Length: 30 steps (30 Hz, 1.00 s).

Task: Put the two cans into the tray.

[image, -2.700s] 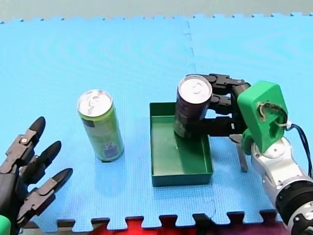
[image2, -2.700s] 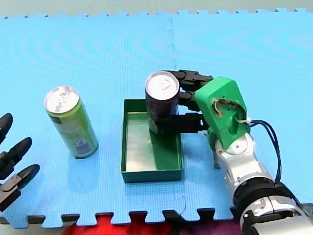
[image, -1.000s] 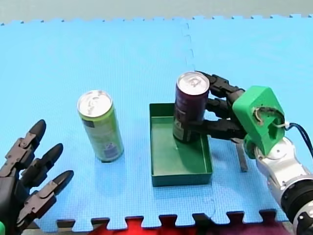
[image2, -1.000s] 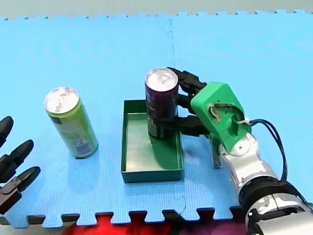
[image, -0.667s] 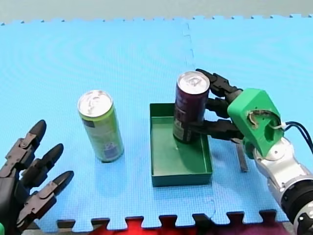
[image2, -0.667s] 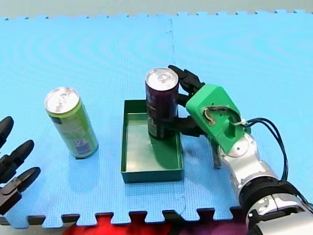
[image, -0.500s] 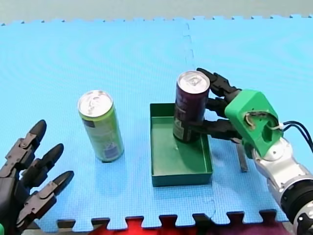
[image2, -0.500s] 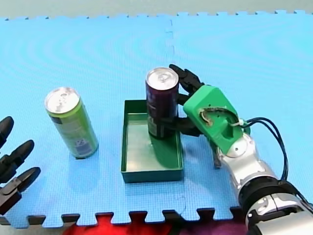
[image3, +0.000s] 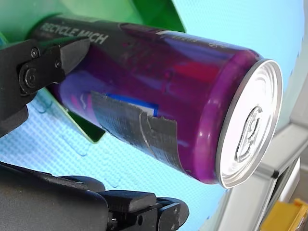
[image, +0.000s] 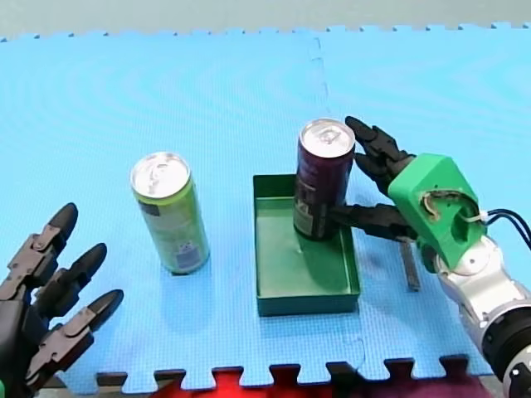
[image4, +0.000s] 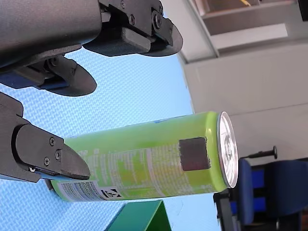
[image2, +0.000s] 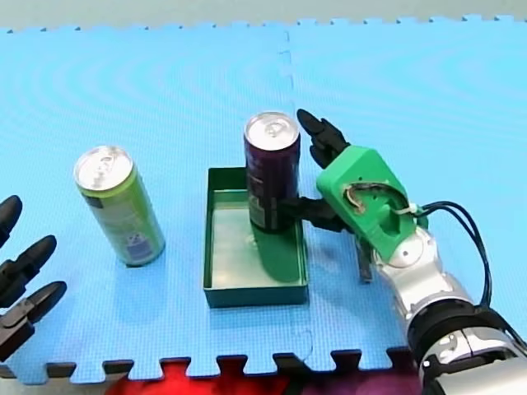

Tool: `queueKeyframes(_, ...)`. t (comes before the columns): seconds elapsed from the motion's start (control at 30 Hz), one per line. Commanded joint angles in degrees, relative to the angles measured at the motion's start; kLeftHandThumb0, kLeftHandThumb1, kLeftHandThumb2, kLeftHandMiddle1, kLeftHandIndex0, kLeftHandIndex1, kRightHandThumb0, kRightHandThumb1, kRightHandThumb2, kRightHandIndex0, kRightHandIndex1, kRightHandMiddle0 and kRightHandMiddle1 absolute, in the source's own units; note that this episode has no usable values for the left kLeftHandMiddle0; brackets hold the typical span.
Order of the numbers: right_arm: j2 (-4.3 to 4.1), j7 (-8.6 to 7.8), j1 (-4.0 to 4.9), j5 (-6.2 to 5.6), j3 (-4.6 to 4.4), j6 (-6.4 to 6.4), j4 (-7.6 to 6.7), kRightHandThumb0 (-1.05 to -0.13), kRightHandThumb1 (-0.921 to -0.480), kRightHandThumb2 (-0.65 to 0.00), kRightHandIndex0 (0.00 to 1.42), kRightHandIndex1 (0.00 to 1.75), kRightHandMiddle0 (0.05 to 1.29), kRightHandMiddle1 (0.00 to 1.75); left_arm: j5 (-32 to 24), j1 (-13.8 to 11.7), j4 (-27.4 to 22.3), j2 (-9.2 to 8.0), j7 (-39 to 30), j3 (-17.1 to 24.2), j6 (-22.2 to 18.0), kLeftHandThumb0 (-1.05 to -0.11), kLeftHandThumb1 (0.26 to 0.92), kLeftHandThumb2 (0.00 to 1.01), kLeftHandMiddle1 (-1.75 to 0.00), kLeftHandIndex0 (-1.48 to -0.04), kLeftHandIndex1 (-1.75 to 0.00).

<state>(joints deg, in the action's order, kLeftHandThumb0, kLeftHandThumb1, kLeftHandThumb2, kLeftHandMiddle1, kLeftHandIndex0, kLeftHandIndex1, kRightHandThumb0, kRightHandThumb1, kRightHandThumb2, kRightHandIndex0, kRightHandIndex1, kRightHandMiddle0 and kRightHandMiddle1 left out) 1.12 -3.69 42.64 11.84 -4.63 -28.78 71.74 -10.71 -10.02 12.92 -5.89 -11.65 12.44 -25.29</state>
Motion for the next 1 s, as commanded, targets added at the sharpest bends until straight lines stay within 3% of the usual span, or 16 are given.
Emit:
queueKeyframes(0.0,-0.96,-0.90,0.07,-0.86,0.73,-0.53,-0.11,-1.048,-0.828,-0.009,0.15,0.00,0.13,0.00,-0.4,0.2,0.3,-0.46,-0.2,0.4,-0.3,-0.990,0.905,0.00,0.00,-0.29,0.00)
queueKeyframes(0.13,-1.71,-2.46,0.14,-2.01,1.73,-0.71,-0.16,-1.048,-0.828,-0.007,0.15,0.00,0.12,0.00,-0.4,0.4,0.4,-0.63,-0.4,0.4,-0.3,-0.988,0.906,0.00,0.00,-0.29,0.00)
queueKeyframes(0.23,-2.26,-4.60,0.06,-3.74,3.12,-0.71,-0.08,-1.048,-0.820,-0.002,0.14,0.00,0.12,0.00,-0.5,0.5,0.5,-0.80,-0.5,0.5,-0.2,-0.987,0.906,0.00,0.00,-0.29,0.00)
queueKeyframes(0.37,-3.39,-7.85,-0.45,-5.93,4.88,-1.04,0.01,-1.048,-0.807,0.000,0.14,0.00,0.12,0.00,-0.5,0.6,0.4,-0.97,-0.7,0.6,-0.2,-0.987,0.908,0.00,0.00,-0.29,0.00)
queueKeyframes(0.53,-4.95,-9.87,-1.12,-7.46,6.43,-1.20,0.29,-1.048,-0.794,0.000,0.15,0.00,0.11,0.00,-0.4,0.7,0.3,-1.13,-0.7,0.6,-0.2,-0.987,0.911,0.00,0.00,-0.29,0.00)
queueKeyframes(0.8,-6.94,-11.73,-1.72,-8.26,7.81,-1.67,0.88,-1.048,-0.777,0.000,0.16,0.01,0.11,0.00,-0.7,0.8,0.4,-1.50,-1.1,0.7,-0.2,-0.986,0.917,0.00,0.00,-0.28,0.00)
queueKeyframes(0.97,-8.10,-13.26,-2.94,-8.71,8.55,-2.68,0.80,-1.048,-0.766,0.000,0.16,0.01,0.12,0.00,-1.0,0.4,0.1,-1.65,-1.3,0.8,-0.1,-0.983,0.919,0.00,0.00,-0.28,0.00)
